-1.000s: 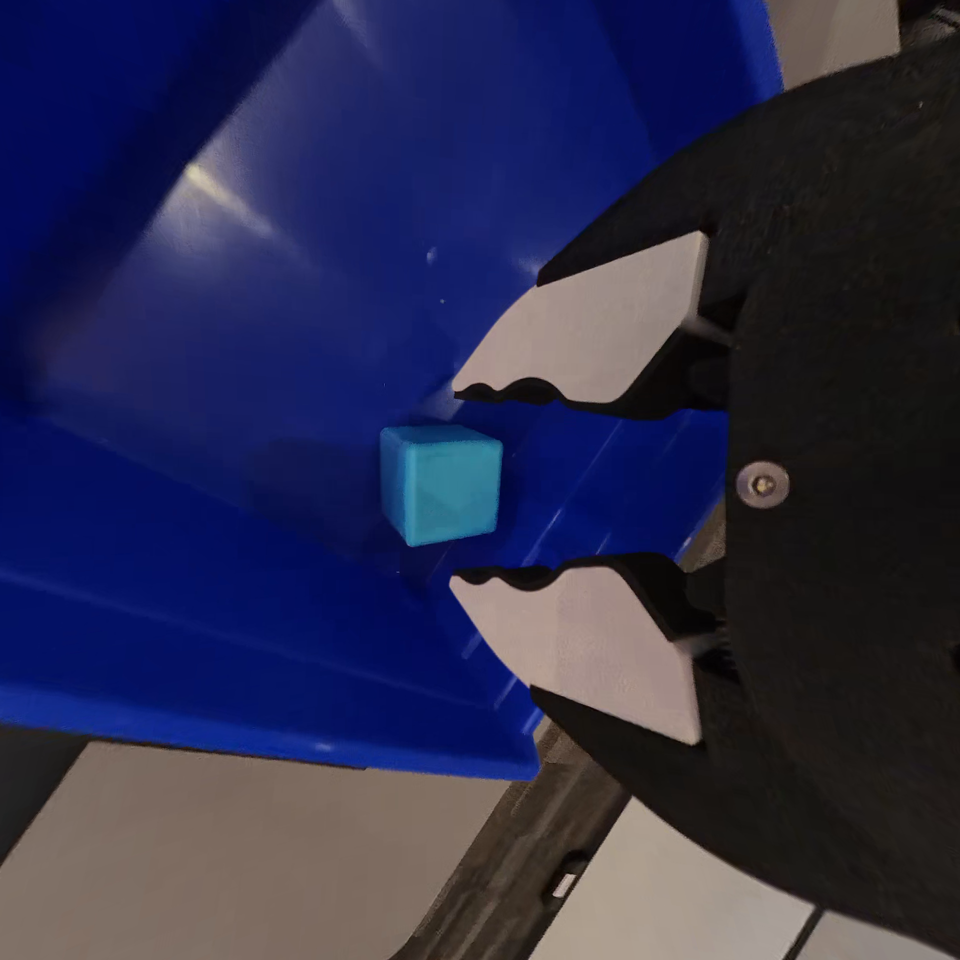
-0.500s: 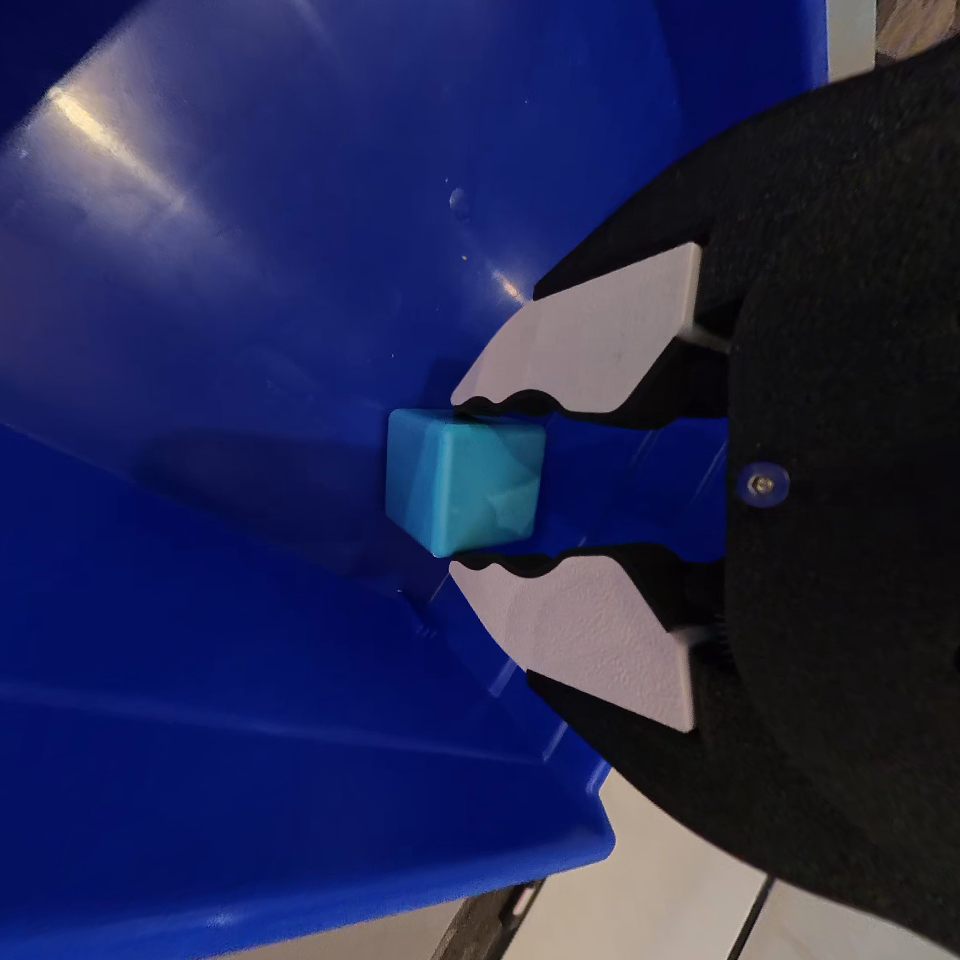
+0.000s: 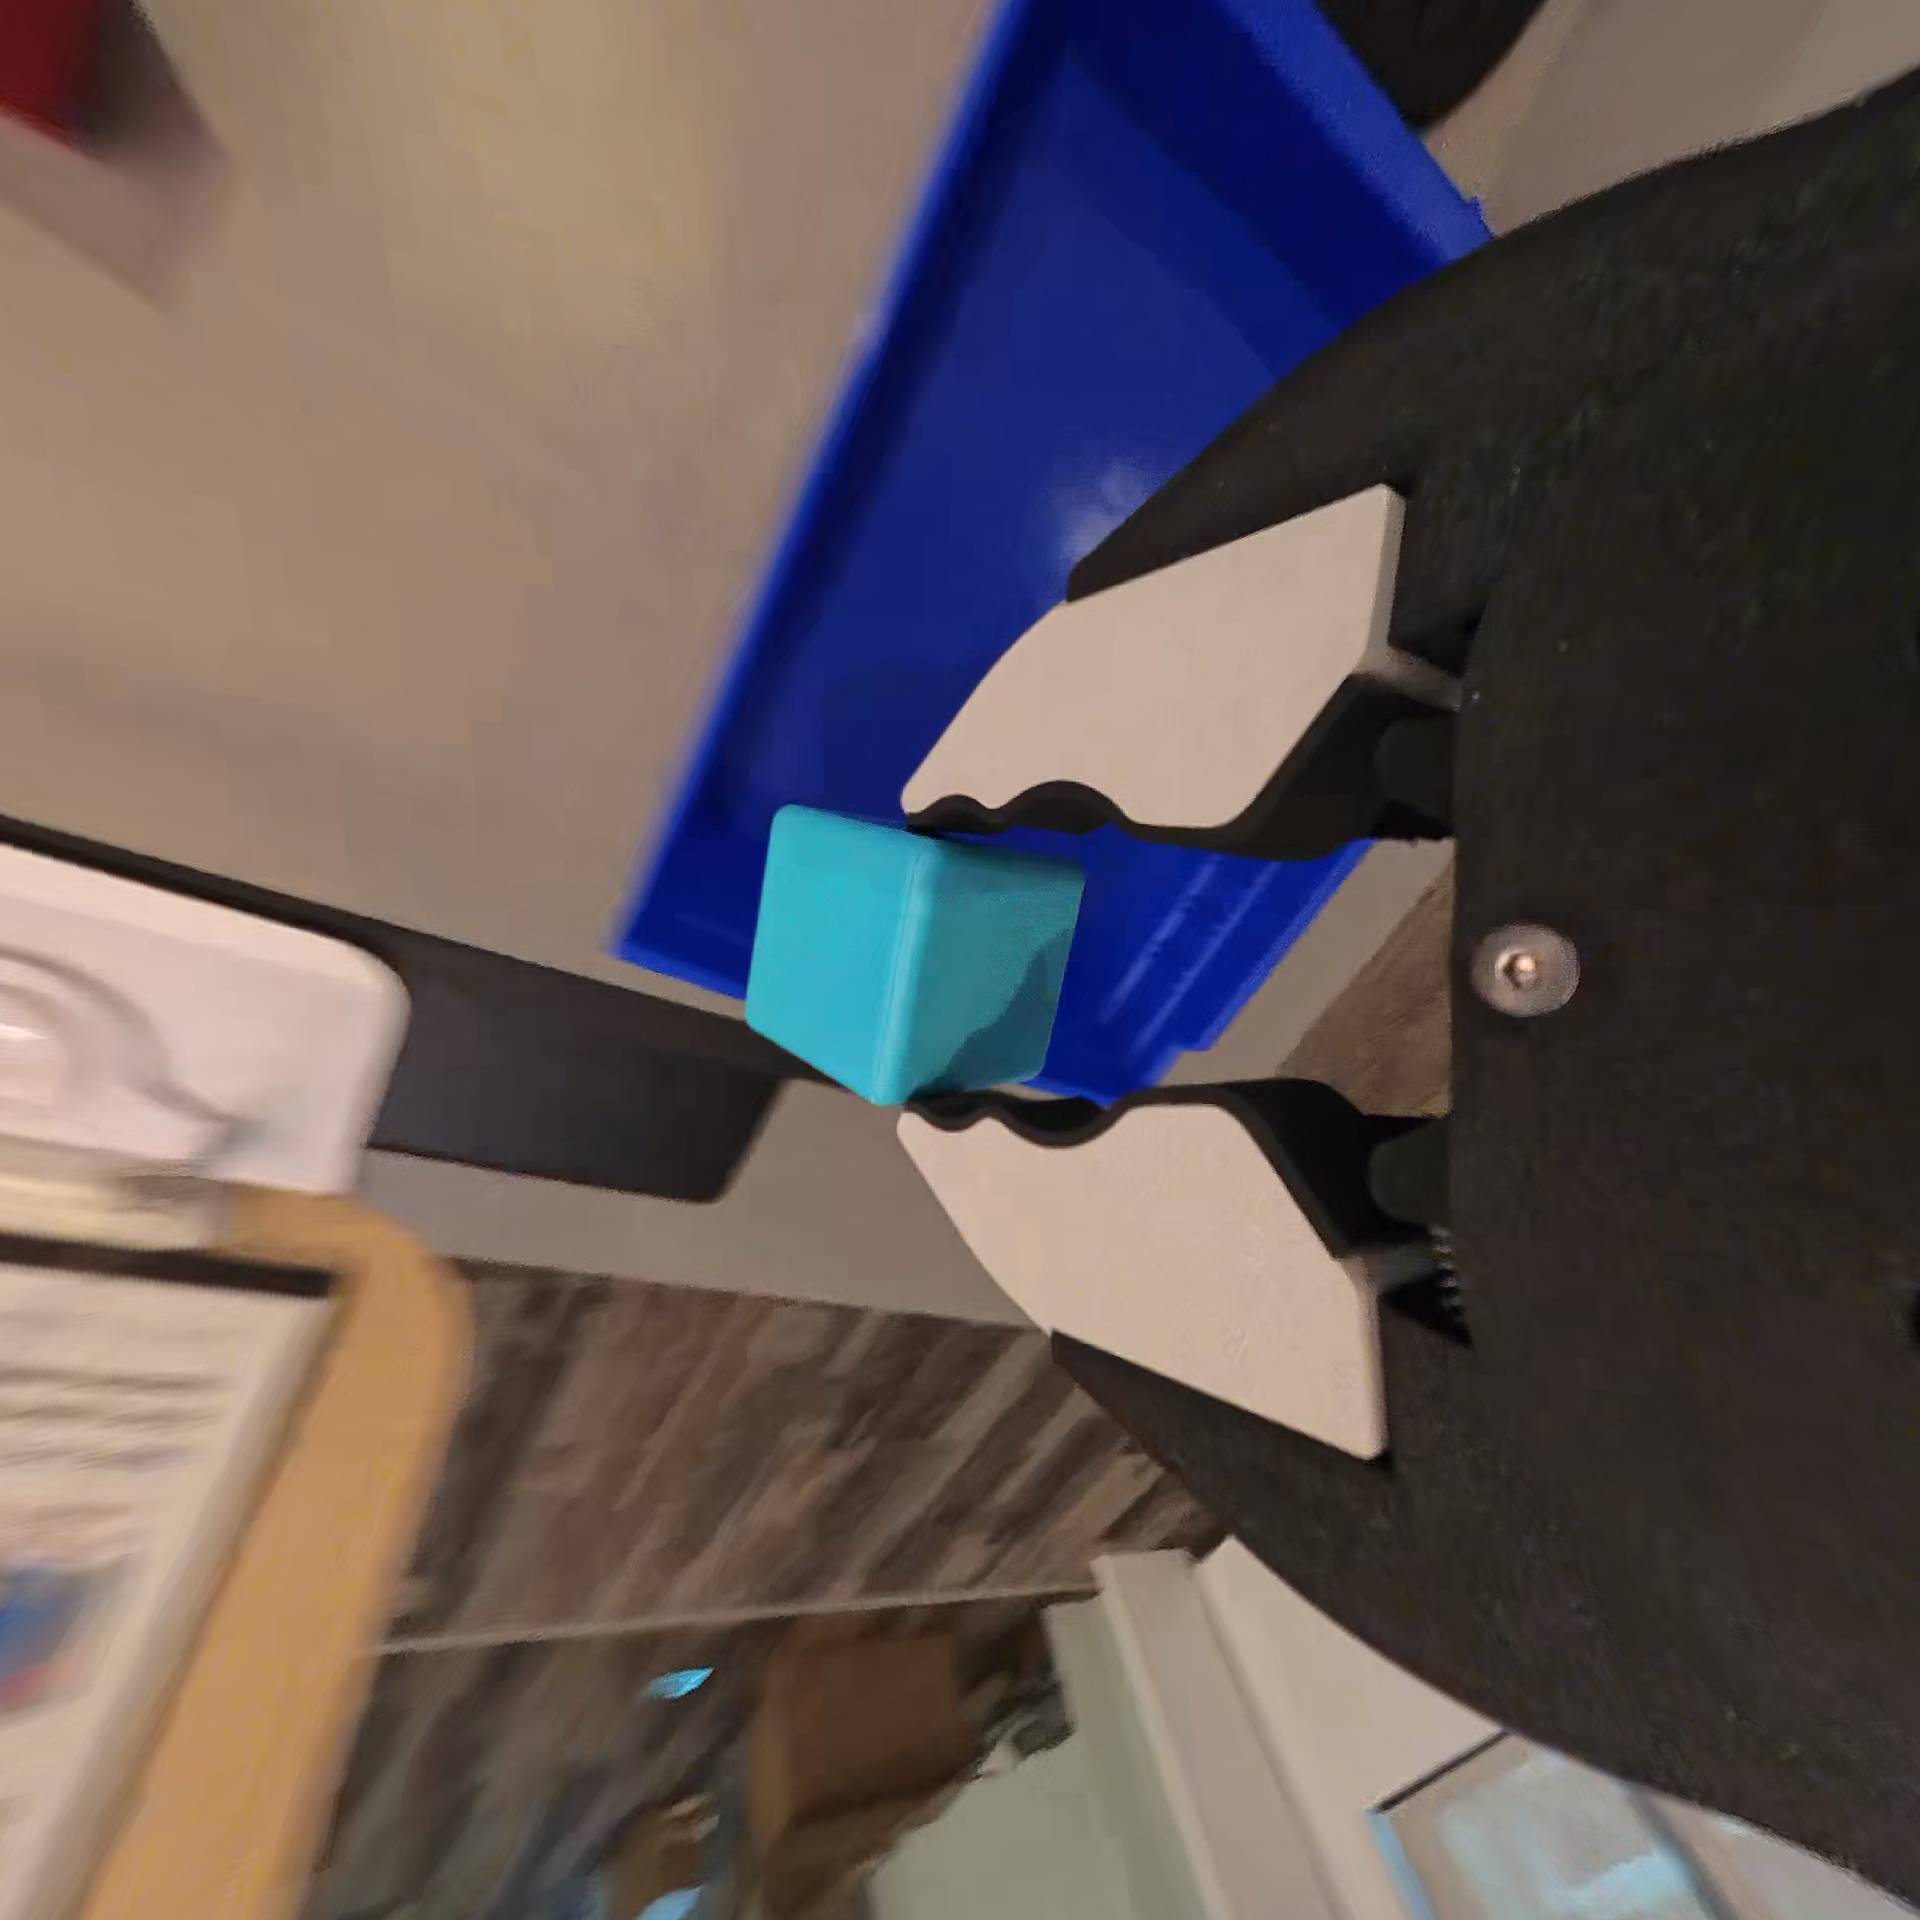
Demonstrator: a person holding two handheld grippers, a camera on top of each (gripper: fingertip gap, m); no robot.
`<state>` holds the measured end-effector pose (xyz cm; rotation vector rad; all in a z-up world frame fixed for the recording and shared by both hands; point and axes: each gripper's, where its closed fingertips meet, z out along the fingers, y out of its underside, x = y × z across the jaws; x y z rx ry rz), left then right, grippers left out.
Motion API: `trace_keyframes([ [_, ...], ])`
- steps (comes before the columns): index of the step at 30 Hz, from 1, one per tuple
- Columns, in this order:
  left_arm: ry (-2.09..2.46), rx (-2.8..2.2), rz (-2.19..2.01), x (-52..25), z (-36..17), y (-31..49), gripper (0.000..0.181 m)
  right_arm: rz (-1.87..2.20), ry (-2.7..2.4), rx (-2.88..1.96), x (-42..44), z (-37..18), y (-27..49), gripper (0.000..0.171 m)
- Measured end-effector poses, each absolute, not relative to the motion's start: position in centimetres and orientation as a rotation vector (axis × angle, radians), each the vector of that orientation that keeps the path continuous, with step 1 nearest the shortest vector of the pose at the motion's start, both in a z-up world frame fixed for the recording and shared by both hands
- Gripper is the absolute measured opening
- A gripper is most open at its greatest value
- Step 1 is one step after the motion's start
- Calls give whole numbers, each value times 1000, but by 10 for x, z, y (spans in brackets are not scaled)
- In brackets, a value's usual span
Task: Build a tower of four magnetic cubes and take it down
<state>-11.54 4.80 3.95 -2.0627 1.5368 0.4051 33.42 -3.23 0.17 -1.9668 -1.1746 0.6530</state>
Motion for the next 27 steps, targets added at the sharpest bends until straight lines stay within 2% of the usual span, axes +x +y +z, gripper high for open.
trace_keyframes([
  [4,1755,-1838,330,-16,61,17,48,649,-1187,-1978,332,-1,-33,52],
  [10,2061,-1692,389,77,34,-9,48,648,-1203,-1988,331,-4,-33,52],
  [16,2224,-1723,535,103,3,-9,48,659,-1208,-1992,332,-6,-35,52],
  [27,2236,-1809,525,111,-11,-9,48,696,-1175,-1996,339,-8,-33,52],
])
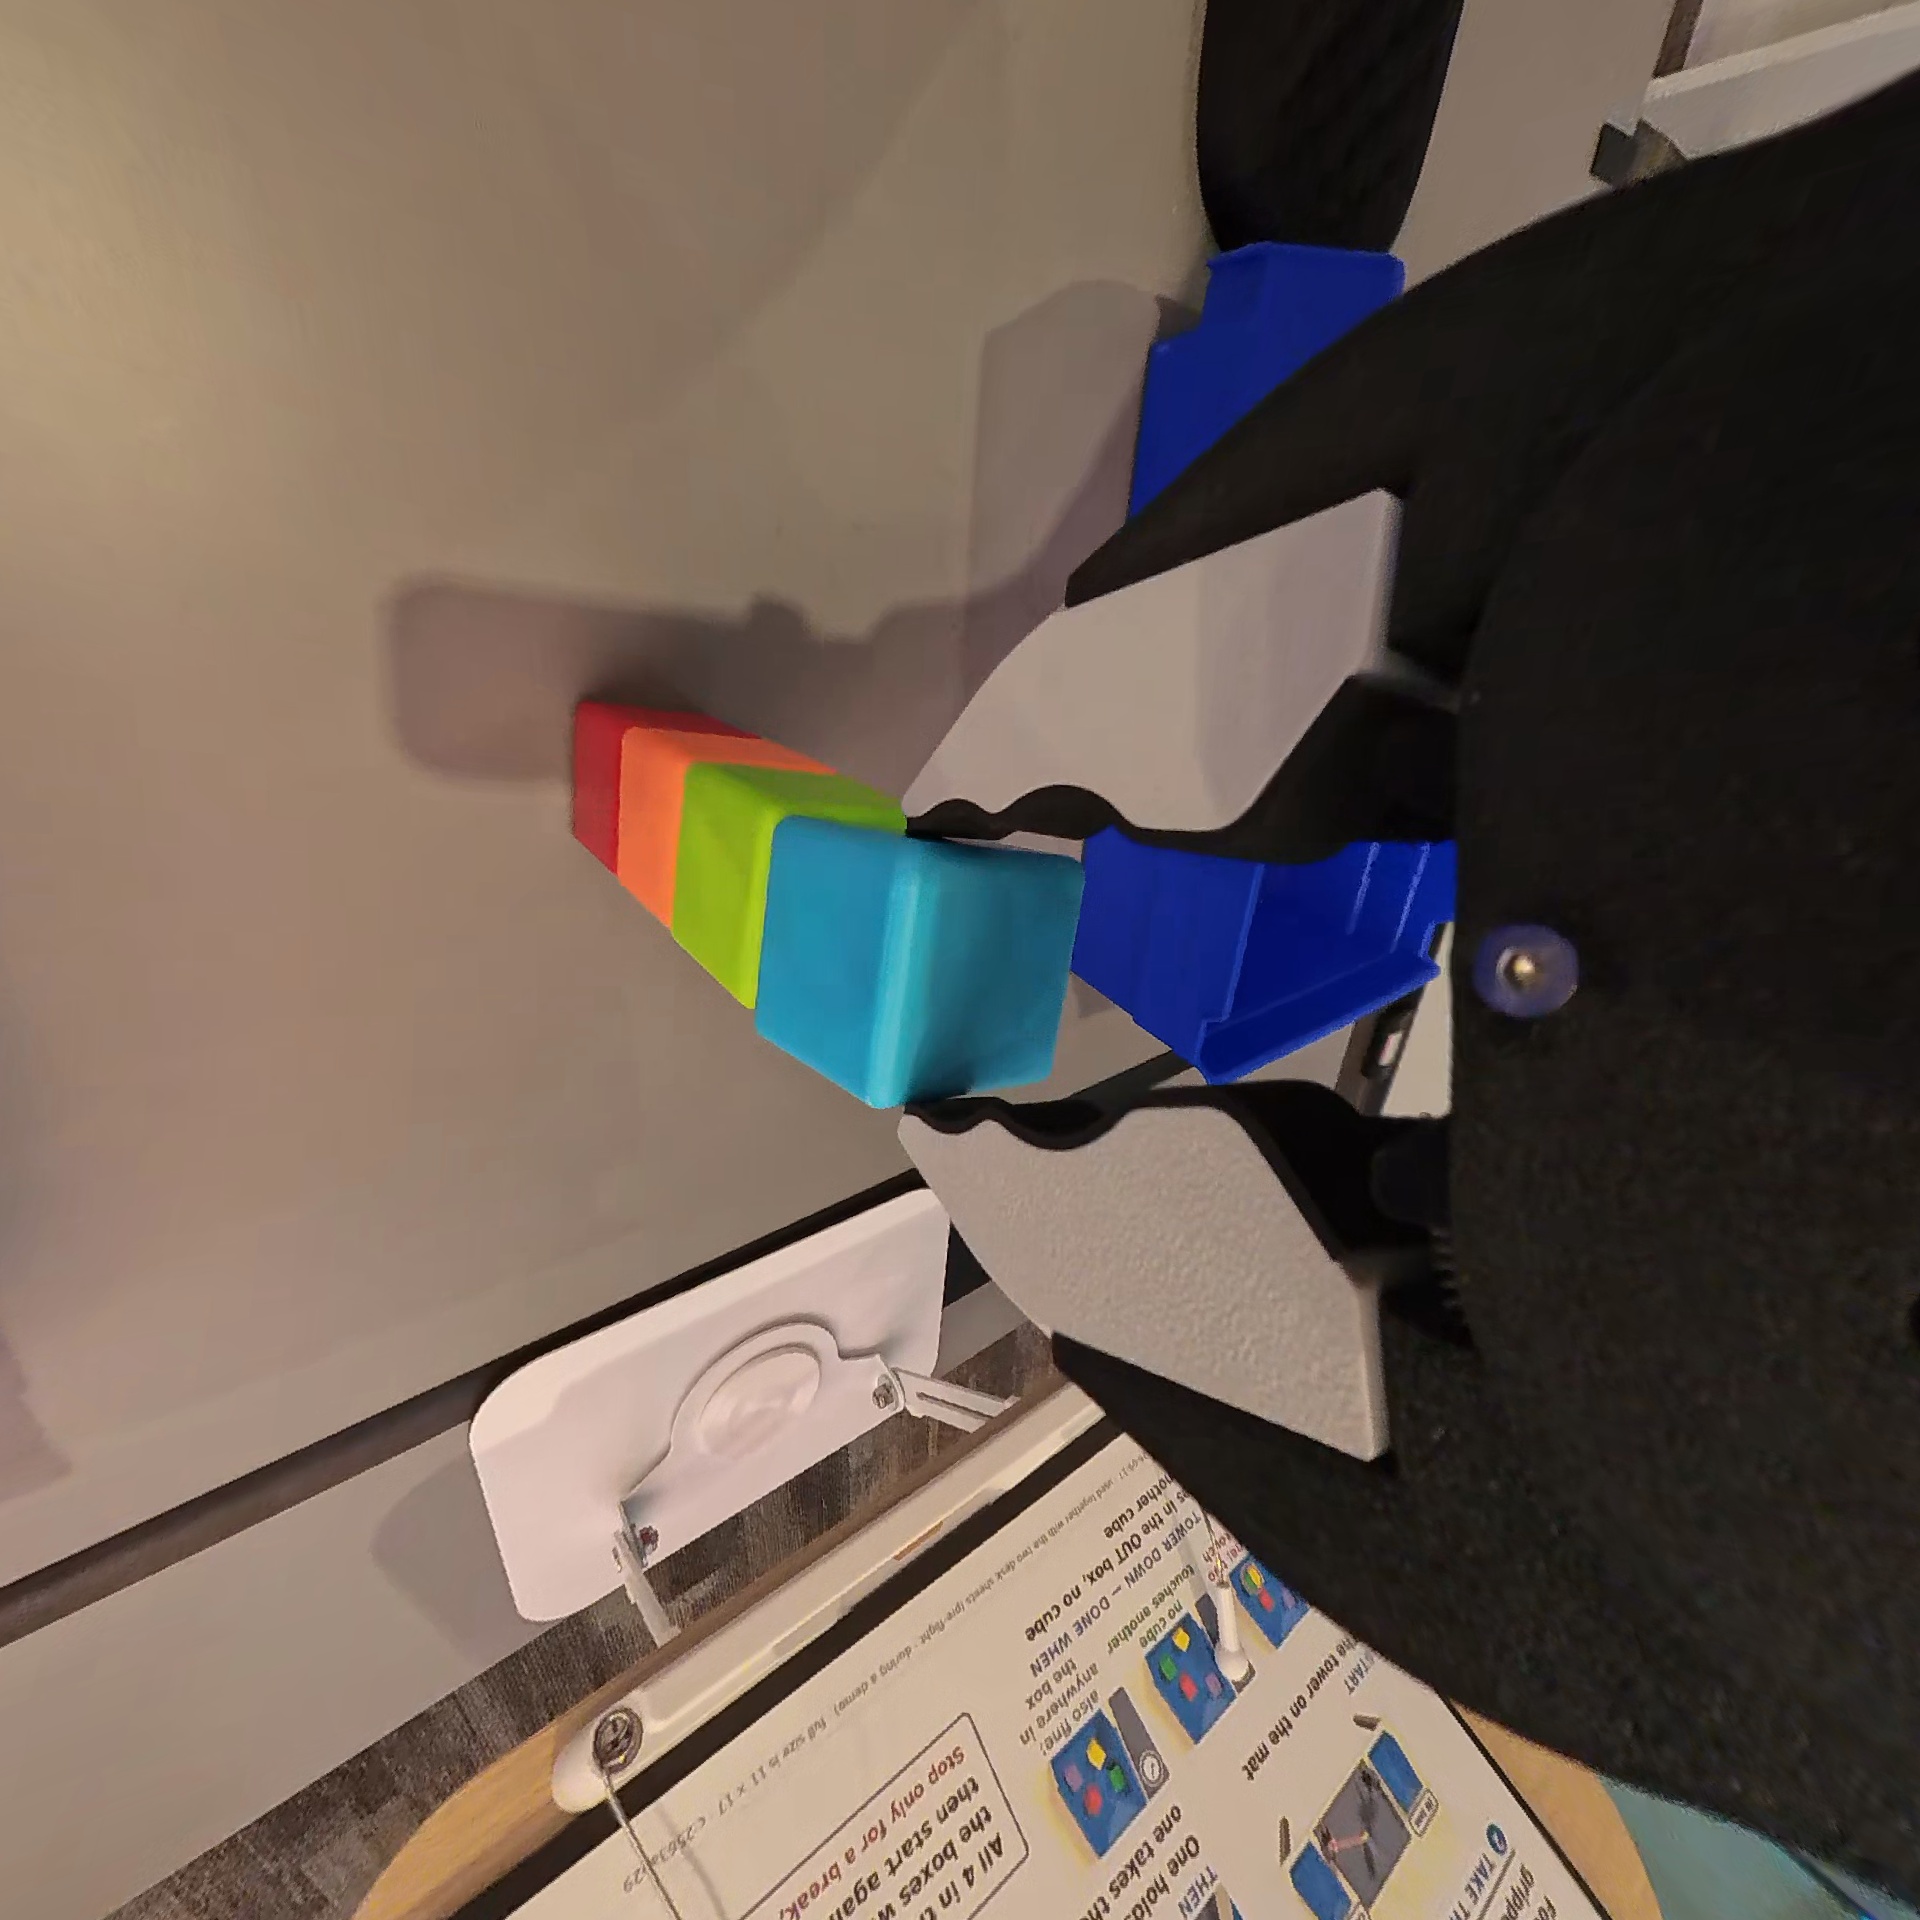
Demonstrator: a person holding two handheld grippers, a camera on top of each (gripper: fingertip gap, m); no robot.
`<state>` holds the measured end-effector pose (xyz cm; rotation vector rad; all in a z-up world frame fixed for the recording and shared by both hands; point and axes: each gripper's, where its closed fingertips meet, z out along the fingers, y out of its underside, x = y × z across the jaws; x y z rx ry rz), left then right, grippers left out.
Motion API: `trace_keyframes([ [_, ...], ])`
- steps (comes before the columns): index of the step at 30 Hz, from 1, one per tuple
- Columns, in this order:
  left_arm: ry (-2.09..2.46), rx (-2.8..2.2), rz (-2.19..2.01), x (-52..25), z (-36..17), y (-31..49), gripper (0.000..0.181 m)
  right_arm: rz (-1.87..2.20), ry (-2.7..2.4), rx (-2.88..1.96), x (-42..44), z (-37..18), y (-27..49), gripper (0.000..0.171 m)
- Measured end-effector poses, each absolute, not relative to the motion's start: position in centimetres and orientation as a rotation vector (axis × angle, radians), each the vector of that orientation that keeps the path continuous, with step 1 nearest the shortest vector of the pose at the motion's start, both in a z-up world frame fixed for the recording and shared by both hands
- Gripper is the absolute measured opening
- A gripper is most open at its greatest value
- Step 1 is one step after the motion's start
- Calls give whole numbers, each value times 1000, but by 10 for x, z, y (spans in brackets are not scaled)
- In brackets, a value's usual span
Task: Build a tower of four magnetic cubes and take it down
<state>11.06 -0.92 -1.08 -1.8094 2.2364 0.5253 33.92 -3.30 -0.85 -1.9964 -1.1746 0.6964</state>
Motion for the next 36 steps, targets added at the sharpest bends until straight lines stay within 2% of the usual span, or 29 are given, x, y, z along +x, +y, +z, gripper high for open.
trace_keyframes([
  [4,2203,-1839,500,112,-10,-8,48,700,-1174,-2015,340,-13,-32,52],
  [8,2065,-1805,349,123,9,-10,66,712,-1166,-2024,341,-16,-31,52],
  [12,1527,-1748,-175,140,61,-14,71,714,-1157,-2010,342,-13,-30,52],
  [14,1208,-1751,-427,132,70,-17,83,715,-1150,-1998,342,-10,-30,52],
  [16,1023,-1722,-509,117,58,-20,98,713,-1142,-1987,342,-8,-29,52],
  [19,874,-1659,-450,98,27,-20,97,711,-1132,-1974,342,-4,-28,52],
  [27,647,-1676,-326,96,-42,-9,115,645,-1098,-1971,339,1,-18,52],
  [29,565,-1695,-307,97,-49,-5,113,617,-1090,-1962,334,6,-14,52],
  [36,535,-1675,-329,118,-56,-1,86,538,-1132,-1866,292,30,-7,51],
])
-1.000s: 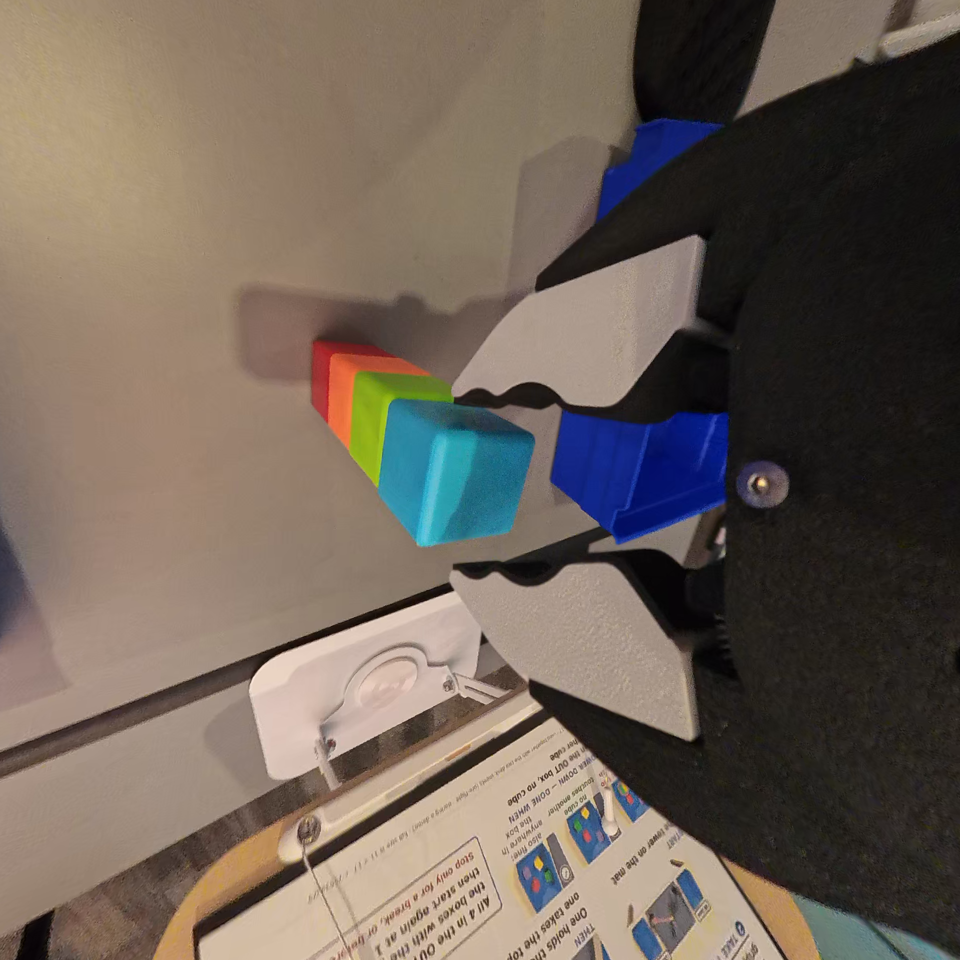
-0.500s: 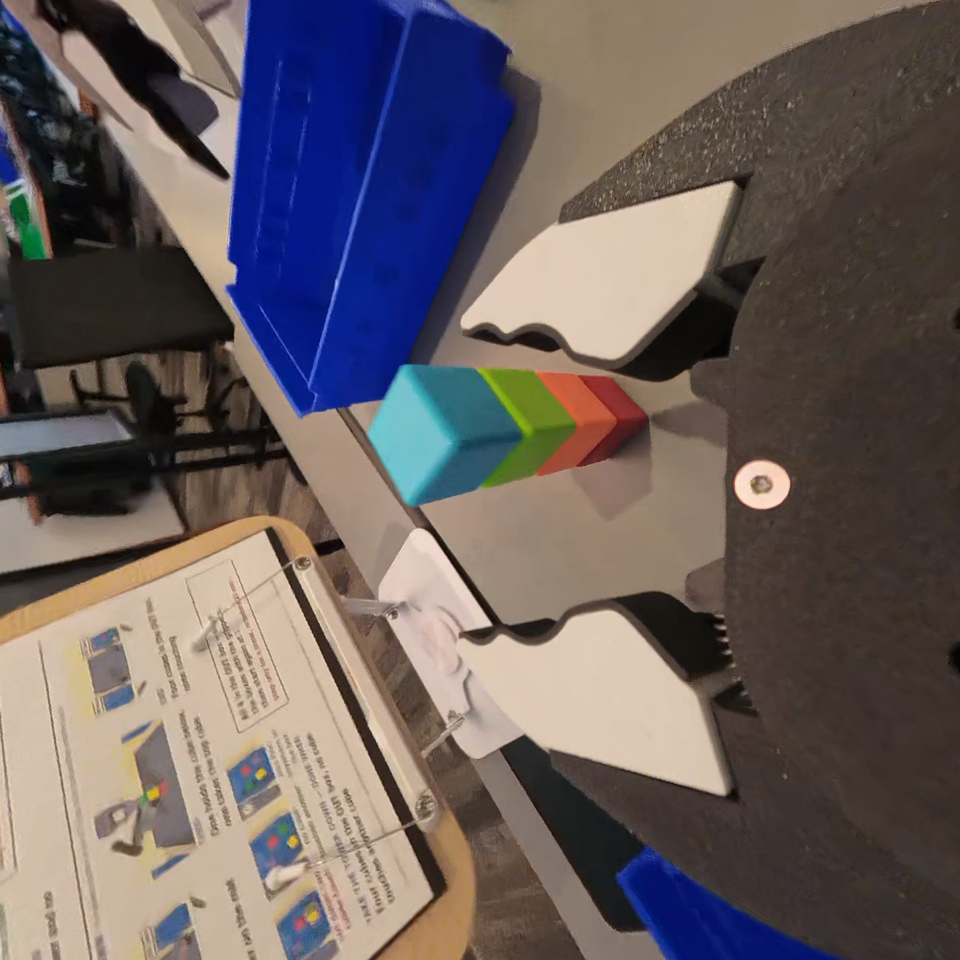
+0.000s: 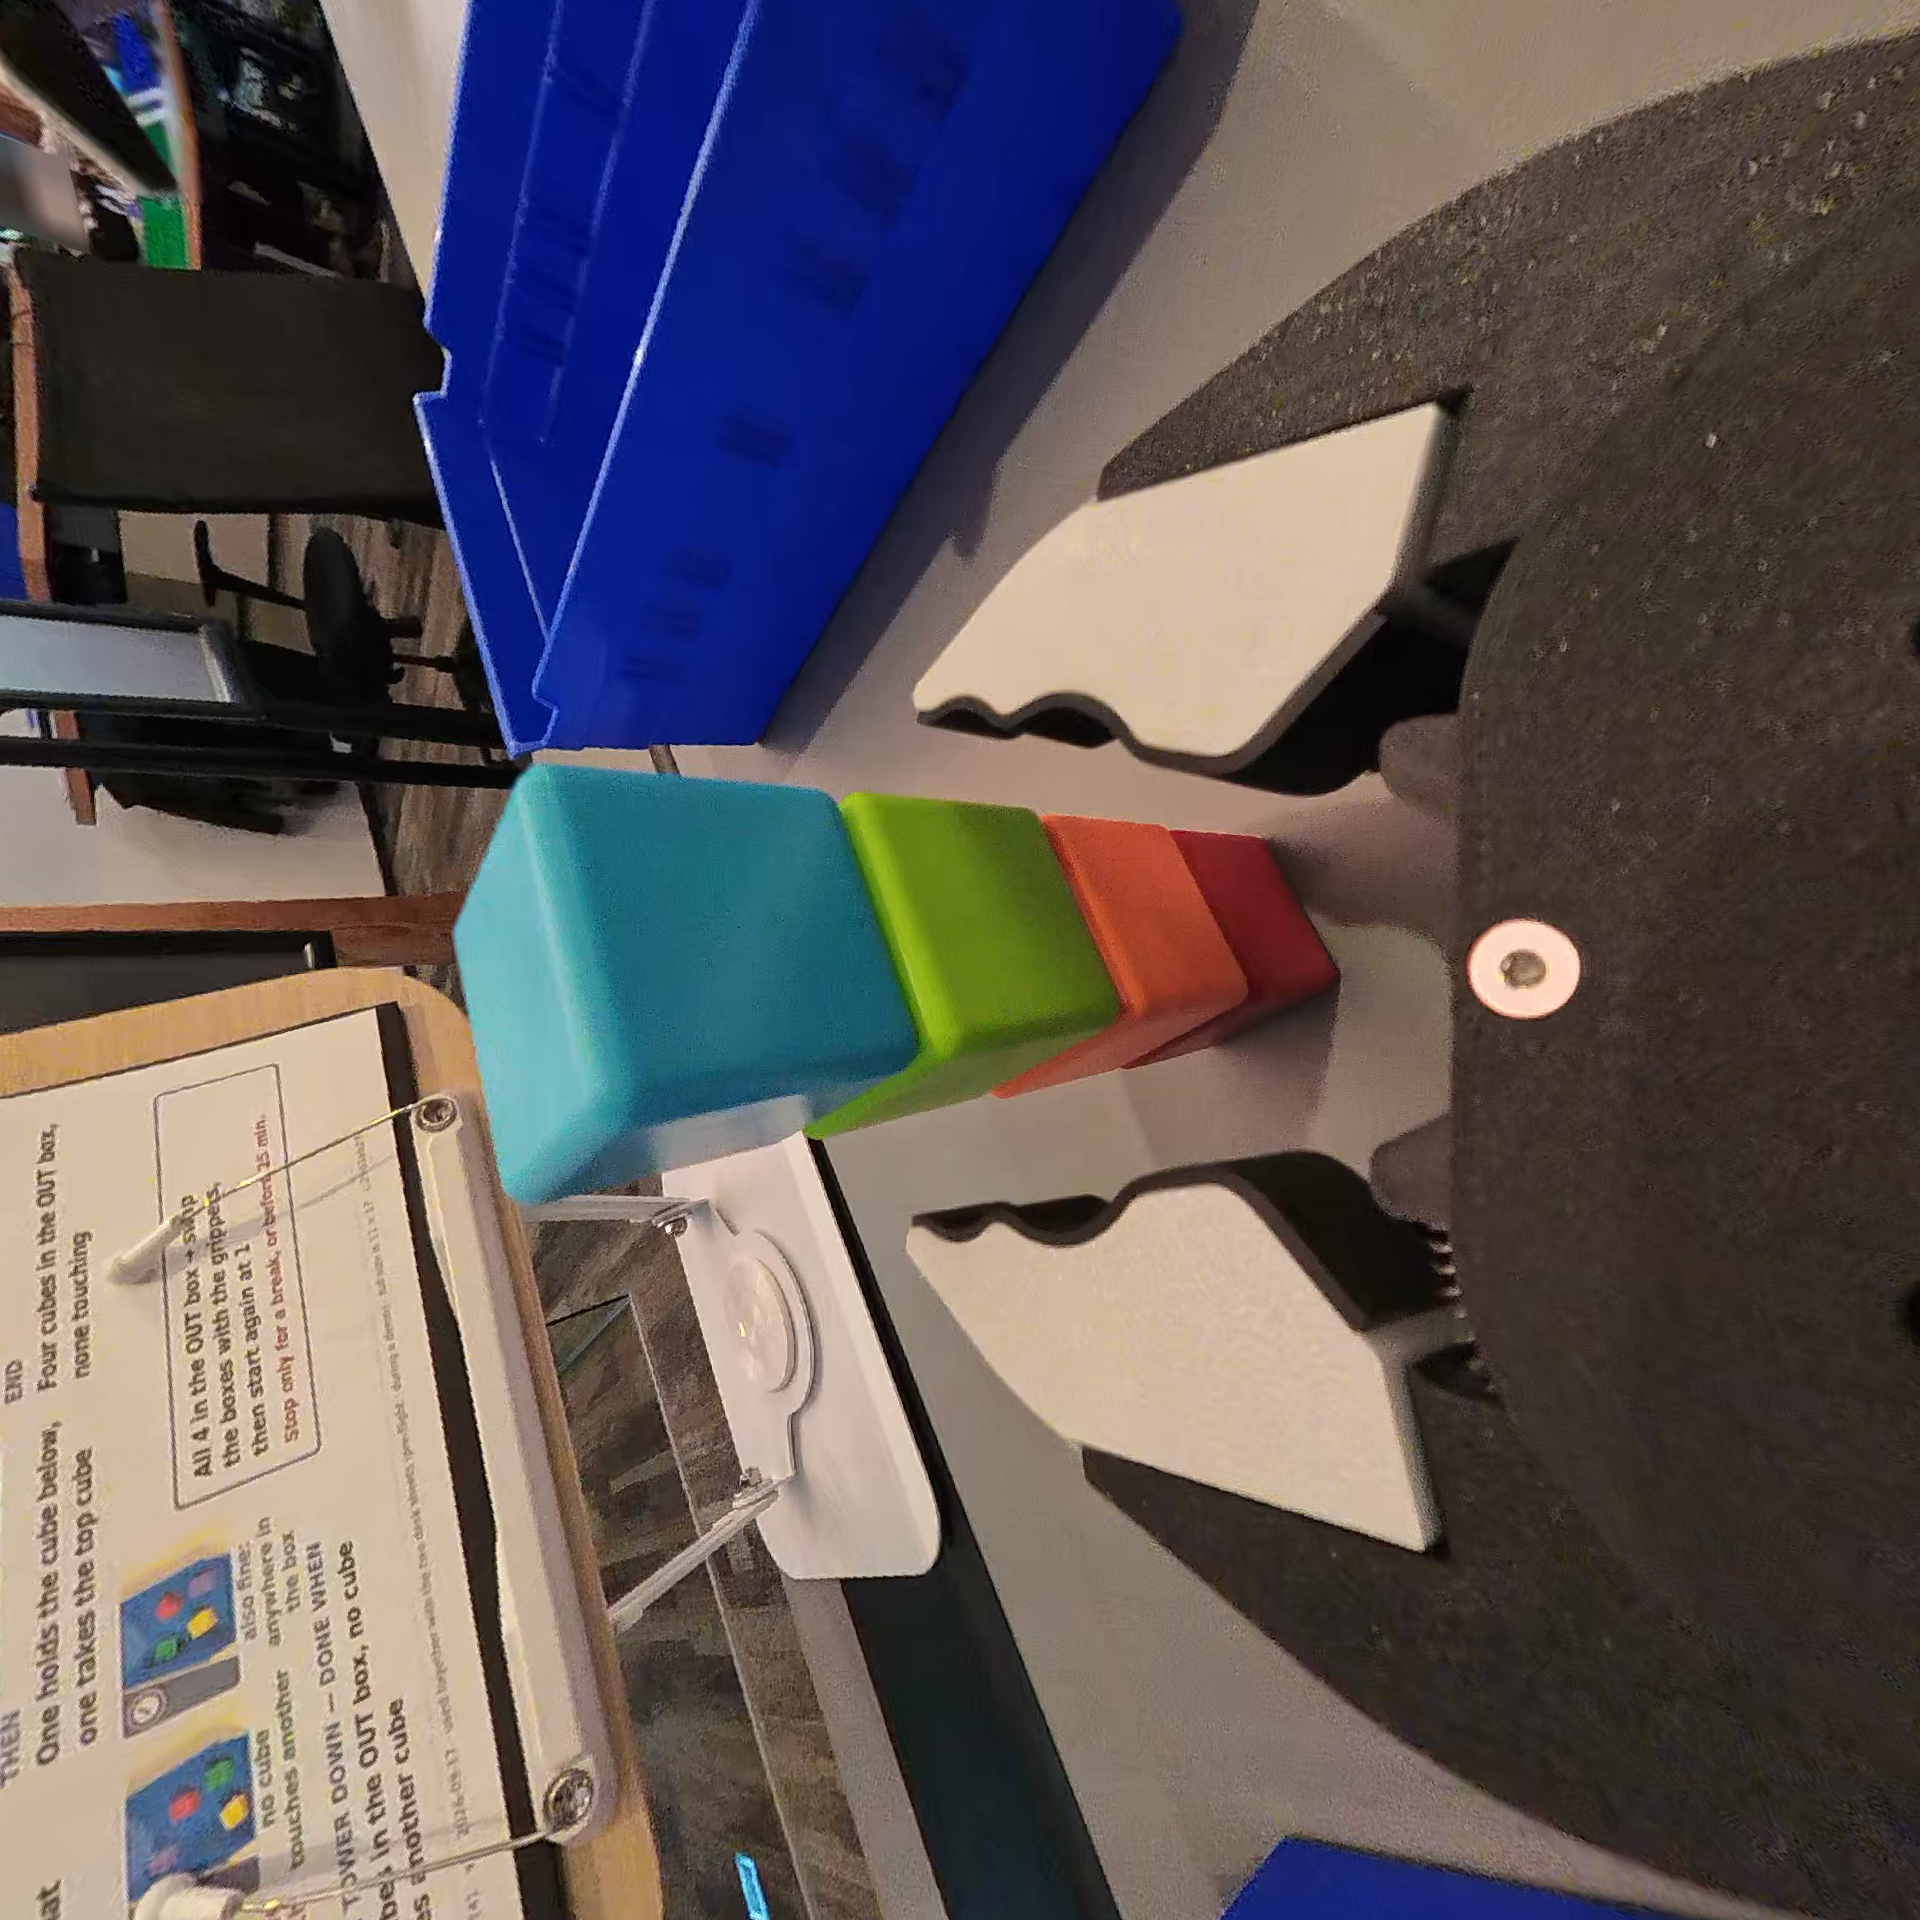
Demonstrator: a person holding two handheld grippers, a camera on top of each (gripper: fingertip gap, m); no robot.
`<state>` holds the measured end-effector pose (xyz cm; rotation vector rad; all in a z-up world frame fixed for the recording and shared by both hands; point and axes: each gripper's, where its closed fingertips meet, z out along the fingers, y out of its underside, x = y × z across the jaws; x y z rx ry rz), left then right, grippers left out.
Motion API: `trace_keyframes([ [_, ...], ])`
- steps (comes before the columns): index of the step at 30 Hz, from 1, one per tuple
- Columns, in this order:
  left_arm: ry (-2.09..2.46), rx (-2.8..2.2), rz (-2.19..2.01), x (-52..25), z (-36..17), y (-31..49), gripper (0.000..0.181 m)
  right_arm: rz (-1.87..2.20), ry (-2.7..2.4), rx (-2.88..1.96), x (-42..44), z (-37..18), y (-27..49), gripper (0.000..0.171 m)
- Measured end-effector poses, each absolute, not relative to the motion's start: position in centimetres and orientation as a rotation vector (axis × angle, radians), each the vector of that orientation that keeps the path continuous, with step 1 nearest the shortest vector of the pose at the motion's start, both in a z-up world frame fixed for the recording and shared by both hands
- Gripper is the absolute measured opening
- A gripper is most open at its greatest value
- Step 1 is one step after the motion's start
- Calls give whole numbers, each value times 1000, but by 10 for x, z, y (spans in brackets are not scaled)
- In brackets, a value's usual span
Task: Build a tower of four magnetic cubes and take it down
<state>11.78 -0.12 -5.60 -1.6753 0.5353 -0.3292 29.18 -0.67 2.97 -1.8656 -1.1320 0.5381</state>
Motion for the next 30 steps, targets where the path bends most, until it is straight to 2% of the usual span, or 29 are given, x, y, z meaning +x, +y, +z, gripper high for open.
trace_keyframes([
  [3,474,-1662,-414,118,-55,1,76,560,-1119,-1792,259,47,-4,51],
  [10,482,-1575,-542,126,-49,-1,76,626,-1110,-1683,186,59,-4,51],
  [16,491,-1588,-564,130,-57,5,76,580,-1129,-1710,182,50,-1,51],
  [22,483,-1541,-529,127,-49,9,62,582,-1127,-1727,185,46,1,51],
  [30,467,-1536,-515,127,-49,9,62,589,-1118,-1728,177,46,1,50],
])
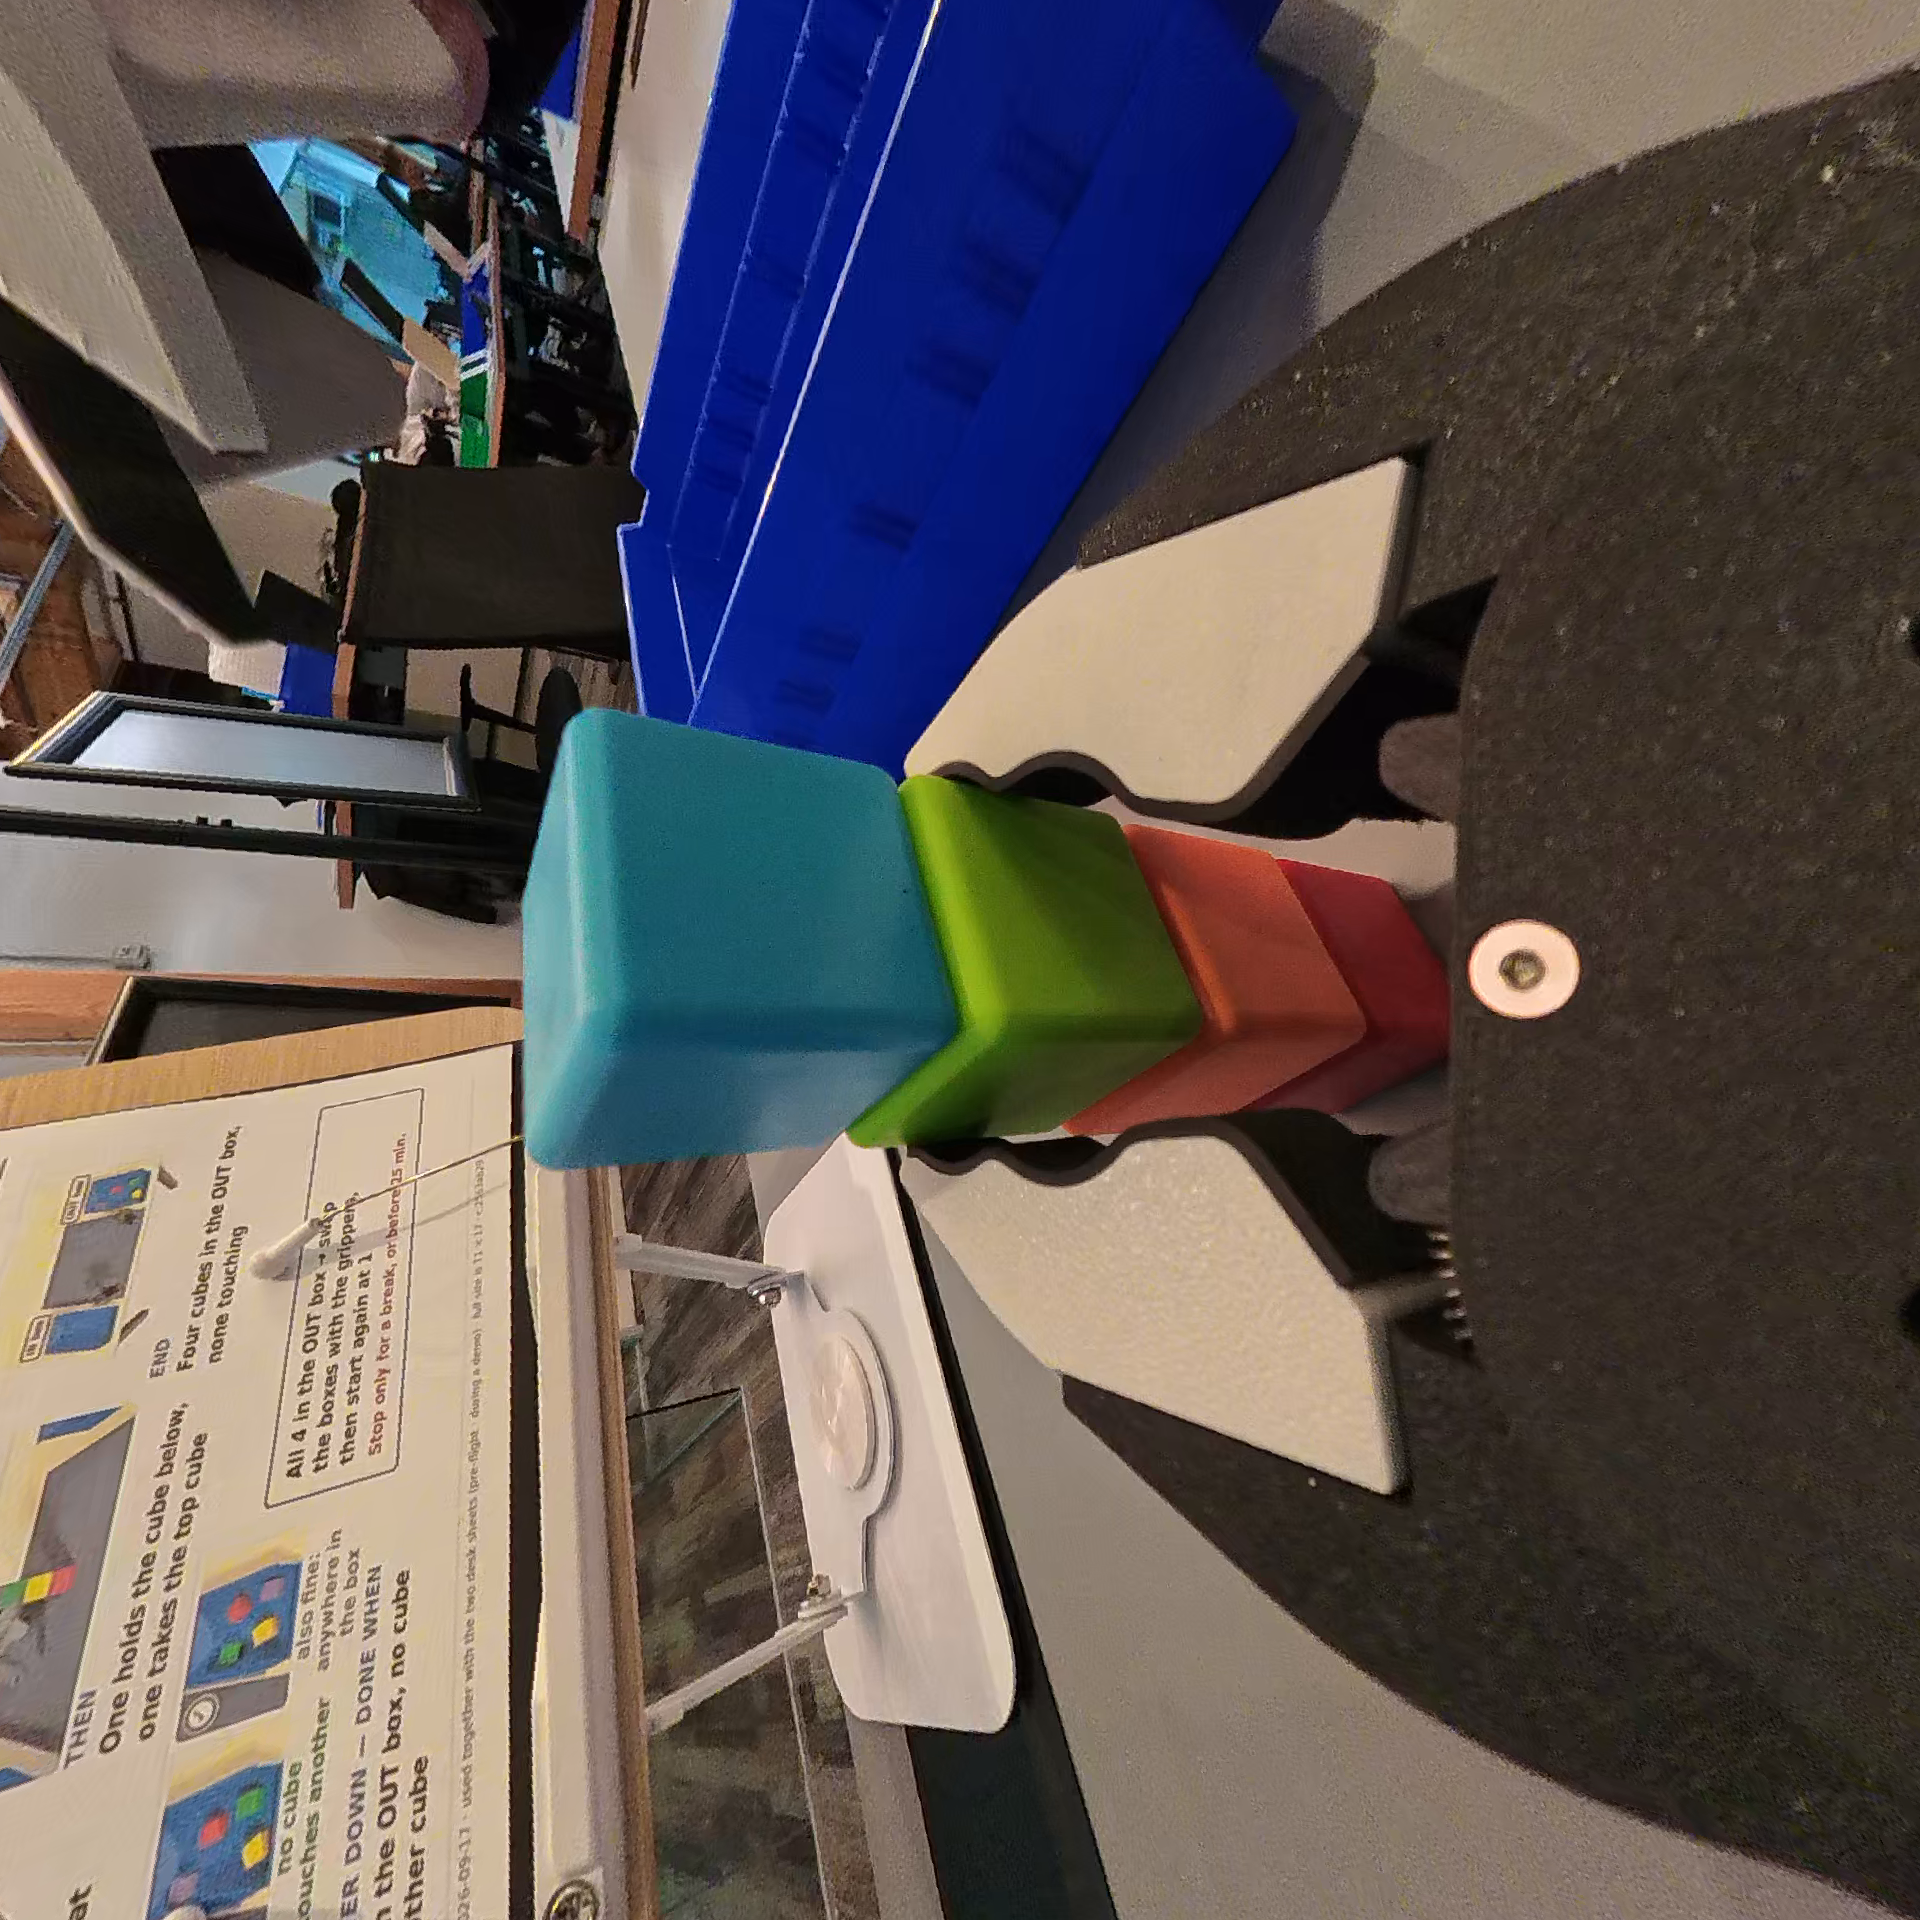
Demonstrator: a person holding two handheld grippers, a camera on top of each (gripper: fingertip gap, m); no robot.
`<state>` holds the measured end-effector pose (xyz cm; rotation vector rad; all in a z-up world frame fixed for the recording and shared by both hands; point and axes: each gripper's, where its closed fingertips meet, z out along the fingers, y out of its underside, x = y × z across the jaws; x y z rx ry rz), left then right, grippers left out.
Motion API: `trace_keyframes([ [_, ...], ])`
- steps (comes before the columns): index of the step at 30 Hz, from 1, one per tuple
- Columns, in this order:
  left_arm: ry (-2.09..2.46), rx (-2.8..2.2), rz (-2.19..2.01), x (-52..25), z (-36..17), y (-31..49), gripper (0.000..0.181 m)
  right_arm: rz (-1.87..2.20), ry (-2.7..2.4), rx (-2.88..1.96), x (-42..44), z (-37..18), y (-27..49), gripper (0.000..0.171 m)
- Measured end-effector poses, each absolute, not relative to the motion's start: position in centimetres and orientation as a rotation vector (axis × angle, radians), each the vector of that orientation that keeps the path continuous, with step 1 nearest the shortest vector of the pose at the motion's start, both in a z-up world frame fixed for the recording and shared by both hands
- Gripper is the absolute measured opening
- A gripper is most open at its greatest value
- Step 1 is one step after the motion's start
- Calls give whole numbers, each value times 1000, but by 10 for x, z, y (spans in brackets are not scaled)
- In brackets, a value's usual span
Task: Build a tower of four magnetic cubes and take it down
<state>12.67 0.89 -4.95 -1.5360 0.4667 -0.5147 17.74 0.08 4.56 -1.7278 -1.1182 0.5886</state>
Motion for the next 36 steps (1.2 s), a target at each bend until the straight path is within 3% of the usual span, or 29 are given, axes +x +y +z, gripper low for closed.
trace_keyframes([
  [13,477,-1549,-504,127,-51,7,62,694,-1158,-1713,109,9,-4,67],
  [16,477,-1551,-504,127,-51,7,62,698,-1174,-1734,105,-1,-2,67],
  [20,478,-1553,-501,128,-51,7,62,727,-1230,-1761,103,-14,-5,53],
  [36,494,-1564,-471,130,-51,8,62,882,-1161,-1759,105,-2,-4,51],
])
